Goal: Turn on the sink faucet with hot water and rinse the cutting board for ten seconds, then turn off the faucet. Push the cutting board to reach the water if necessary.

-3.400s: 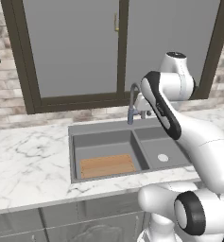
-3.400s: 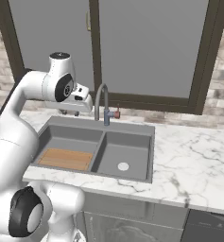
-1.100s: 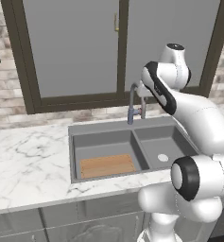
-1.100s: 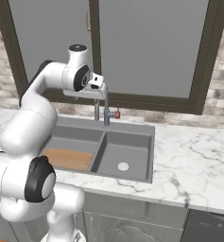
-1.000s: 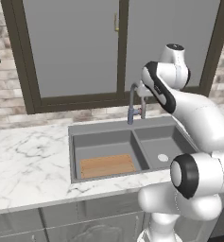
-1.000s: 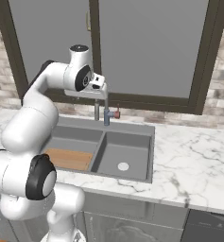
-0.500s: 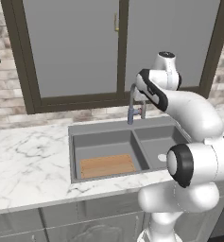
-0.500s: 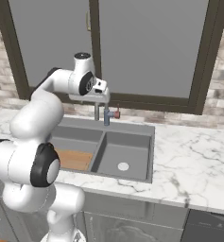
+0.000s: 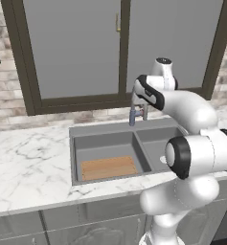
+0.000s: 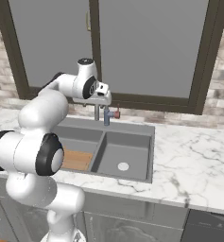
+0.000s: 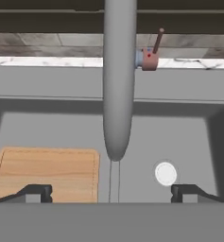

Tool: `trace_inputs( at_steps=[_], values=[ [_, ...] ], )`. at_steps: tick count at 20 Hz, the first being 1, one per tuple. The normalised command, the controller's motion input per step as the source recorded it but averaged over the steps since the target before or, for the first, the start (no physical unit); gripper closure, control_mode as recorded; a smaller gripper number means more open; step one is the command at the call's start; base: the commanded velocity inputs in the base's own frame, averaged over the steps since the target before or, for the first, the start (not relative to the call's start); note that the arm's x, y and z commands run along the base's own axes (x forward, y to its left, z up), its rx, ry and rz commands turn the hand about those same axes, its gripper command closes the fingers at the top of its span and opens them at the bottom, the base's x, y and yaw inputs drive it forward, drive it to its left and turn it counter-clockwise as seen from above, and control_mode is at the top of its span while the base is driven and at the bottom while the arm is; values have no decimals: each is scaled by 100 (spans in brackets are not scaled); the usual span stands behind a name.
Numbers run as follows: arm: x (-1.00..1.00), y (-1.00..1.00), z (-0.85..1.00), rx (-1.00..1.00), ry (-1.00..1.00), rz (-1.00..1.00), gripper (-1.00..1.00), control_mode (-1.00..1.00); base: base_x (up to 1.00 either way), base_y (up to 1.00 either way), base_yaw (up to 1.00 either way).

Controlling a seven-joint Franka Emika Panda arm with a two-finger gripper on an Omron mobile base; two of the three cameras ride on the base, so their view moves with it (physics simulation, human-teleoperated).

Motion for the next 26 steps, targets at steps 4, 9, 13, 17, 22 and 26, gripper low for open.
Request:
trace_inputs(
  at_steps=[4, 9, 13, 17, 22, 26],
  values=[
    [23, 0, -11, 0, 0, 0, -100, -100, 0, 0, 0],
    [24, 0, -9, 0, 0, 0, -100, -100, 0, 0, 0],
    [22, 0, -12, 0, 0, 0, -100, -100, 0, 0, 0],
    [19, 0, -11, 0, 0, 0, -100, -100, 0, 0, 0],
    [10, 0, -15, 0, 0, 0, -100, -100, 0, 0, 0],
    [7, 0, -21, 0, 0, 0, -100, -100, 0, 0, 0]
  ],
)
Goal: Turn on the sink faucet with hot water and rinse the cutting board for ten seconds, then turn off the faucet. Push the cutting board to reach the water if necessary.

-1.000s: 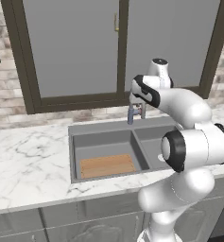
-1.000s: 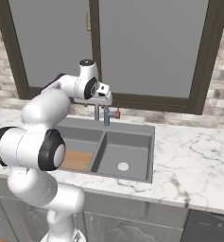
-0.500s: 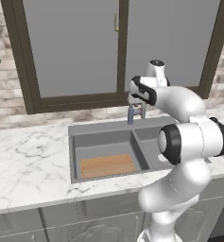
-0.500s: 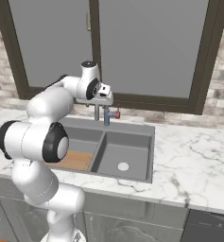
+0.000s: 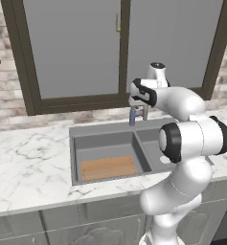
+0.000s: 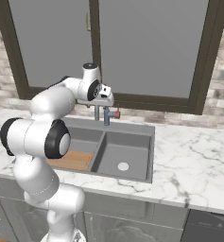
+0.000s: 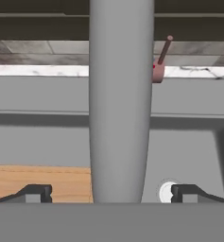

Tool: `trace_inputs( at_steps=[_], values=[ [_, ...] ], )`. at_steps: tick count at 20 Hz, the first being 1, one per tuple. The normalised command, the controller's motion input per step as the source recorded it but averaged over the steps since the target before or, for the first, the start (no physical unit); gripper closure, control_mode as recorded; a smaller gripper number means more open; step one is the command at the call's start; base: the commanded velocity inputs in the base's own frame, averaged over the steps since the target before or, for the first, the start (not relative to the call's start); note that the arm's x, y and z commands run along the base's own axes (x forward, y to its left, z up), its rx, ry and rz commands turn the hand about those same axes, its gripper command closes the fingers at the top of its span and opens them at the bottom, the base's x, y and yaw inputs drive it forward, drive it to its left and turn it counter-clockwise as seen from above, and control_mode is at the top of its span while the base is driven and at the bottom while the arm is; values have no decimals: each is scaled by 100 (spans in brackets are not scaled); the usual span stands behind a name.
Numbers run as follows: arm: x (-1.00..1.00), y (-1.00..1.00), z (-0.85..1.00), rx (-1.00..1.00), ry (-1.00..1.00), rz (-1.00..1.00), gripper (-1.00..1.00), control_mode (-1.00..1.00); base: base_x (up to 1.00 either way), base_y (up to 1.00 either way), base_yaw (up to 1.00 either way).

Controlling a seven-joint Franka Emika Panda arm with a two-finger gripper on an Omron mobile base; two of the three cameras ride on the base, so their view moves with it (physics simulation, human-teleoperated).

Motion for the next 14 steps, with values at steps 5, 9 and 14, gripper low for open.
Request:
trace_inputs(
  at_steps=[5, 9, 14],
  values=[
    [1, 2, -23, 0, 0, 0, -100, -100, 0, 0, 0],
    [3, 13, -36, 0, 0, 0, -100, -100, 0, 0, 0],
    [9, 24, -45, 0, 0, 0, -100, -100, 0, 0, 0]
  ],
)
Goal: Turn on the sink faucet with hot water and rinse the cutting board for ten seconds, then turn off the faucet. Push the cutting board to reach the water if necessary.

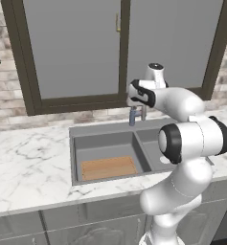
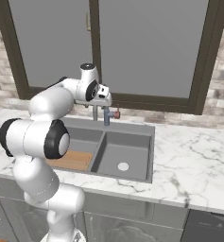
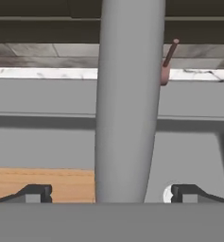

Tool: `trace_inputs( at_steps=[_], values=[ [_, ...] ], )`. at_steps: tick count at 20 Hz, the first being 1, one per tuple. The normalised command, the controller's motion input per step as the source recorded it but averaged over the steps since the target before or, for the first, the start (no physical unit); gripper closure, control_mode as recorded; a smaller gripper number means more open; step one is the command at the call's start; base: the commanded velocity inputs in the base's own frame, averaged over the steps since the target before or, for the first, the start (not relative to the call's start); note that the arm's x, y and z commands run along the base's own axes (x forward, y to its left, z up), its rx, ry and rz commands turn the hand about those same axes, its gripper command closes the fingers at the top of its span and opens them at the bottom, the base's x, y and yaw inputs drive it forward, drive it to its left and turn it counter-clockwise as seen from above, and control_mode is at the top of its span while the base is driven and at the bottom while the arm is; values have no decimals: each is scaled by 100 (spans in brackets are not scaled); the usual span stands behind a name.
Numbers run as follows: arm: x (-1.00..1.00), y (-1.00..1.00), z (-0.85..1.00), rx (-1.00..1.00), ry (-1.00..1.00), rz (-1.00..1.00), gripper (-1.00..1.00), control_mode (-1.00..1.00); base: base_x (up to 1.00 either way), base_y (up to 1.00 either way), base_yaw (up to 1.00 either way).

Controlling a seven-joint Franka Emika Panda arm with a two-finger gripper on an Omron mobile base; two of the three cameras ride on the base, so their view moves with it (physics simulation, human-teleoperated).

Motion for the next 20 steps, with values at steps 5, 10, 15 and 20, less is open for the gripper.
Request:
trace_inputs(
  at_steps=[5, 10, 15, 20],
  values=[
    [11, 39, -55, 0, 0, 0, -100, -100, 0, 0, 0],
    [12, 48, -60, 0, 0, 0, -100, -100, 0, 0, 0],
    [11, 47, -55, 0, 0, 0, -100, -100, 0, 0, 0],
    [14, 42, -49, 0, 0, 0, -100, -100, 0, 0, 0]
  ],
)
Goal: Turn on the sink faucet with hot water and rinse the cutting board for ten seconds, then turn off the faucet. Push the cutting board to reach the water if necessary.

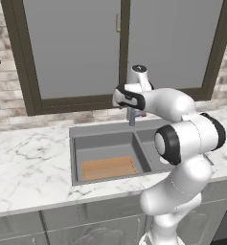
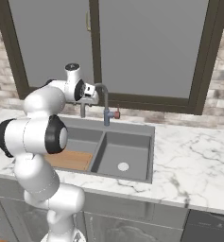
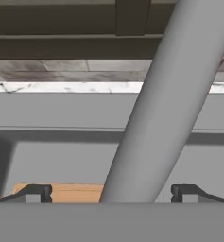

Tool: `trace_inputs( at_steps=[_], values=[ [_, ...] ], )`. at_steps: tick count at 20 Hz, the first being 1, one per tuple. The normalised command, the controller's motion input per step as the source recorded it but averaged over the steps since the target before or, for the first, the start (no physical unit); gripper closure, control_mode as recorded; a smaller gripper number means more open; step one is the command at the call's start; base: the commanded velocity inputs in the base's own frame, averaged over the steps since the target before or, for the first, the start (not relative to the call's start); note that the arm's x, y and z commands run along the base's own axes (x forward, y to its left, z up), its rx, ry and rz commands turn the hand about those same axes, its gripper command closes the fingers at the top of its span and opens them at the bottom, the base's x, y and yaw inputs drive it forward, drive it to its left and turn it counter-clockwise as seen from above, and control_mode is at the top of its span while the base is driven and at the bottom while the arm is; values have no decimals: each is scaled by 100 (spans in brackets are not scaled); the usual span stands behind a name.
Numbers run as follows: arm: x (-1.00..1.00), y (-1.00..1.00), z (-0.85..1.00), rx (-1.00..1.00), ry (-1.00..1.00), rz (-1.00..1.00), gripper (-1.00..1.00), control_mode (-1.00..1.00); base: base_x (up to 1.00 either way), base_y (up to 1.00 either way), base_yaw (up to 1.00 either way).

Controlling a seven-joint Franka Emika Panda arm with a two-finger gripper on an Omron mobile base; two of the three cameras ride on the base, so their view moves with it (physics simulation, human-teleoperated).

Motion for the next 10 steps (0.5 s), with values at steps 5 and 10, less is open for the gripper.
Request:
trace_inputs(
  at_steps=[5, 10],
  values=[
    [18, 36, -45, 0, 0, 0, -100, -100, 0, 0, 0],
    [16, 31, -37, 0, 0, 0, -100, -100, 0, 0, 0]
  ],
)
